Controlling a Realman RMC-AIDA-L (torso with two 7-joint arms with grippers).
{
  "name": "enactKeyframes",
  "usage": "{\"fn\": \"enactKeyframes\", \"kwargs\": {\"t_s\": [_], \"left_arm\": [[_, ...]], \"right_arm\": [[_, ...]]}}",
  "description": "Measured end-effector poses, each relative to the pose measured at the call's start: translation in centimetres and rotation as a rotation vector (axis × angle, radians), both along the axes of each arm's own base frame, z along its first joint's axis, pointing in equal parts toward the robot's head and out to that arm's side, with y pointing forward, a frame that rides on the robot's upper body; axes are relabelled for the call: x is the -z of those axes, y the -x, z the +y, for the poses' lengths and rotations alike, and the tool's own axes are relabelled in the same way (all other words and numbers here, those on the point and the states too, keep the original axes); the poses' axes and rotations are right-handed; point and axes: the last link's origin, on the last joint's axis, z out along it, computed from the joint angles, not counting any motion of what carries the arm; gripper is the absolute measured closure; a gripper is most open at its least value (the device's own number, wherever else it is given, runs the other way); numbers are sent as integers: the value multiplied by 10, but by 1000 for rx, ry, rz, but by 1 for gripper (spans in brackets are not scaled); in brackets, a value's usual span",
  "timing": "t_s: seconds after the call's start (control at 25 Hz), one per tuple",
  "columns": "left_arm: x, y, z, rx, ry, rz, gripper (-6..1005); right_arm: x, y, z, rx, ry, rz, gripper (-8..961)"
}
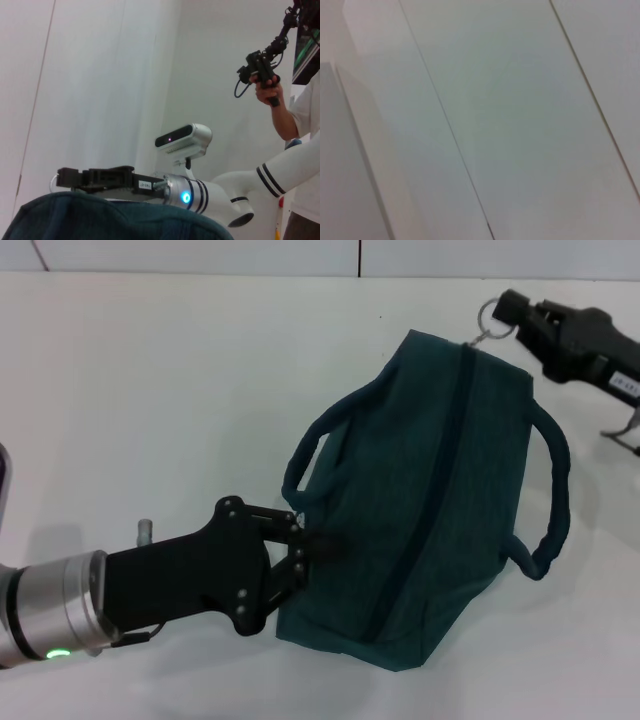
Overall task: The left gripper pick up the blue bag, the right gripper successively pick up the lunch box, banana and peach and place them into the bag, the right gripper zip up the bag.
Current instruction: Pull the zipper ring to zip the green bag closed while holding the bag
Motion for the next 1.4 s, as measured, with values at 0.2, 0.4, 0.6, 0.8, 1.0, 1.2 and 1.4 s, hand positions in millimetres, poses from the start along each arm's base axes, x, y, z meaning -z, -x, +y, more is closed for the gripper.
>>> {"fn": "enactKeyframes", "kwargs": {"t_s": [0.2, 0.4, 0.6, 0.8, 1.0, 1.2, 1.4], "left_arm": [[-4, 1, 5, -27, -33, -17, 941], [-13, 3, 12, -60, -88, -35, 939], [-28, 7, 23, -61, -108, -11, 938], [-40, 14, 37, -106, -114, 46, 936], [-43, 19, 48, -161, -94, 81, 935], [-50, 18, 55, -201, -71, 75, 933], [-65, 23, 64, -276, -122, 44, 864]], "right_arm": [[6, -4, -26, -98, -4, -12, 934], [-3, -14, -60, -168, -35, 56, 934], [-10, -20, -78, -197, -49, 95, 934], [-10, -27, -81, -154, -56, 108, 934], [-8, -33, -80, -98, -61, 123, 934], [-6, -35, -79, -84, -52, 118, 934], [-5, -36, -80, -79, -47, 116, 934]]}}
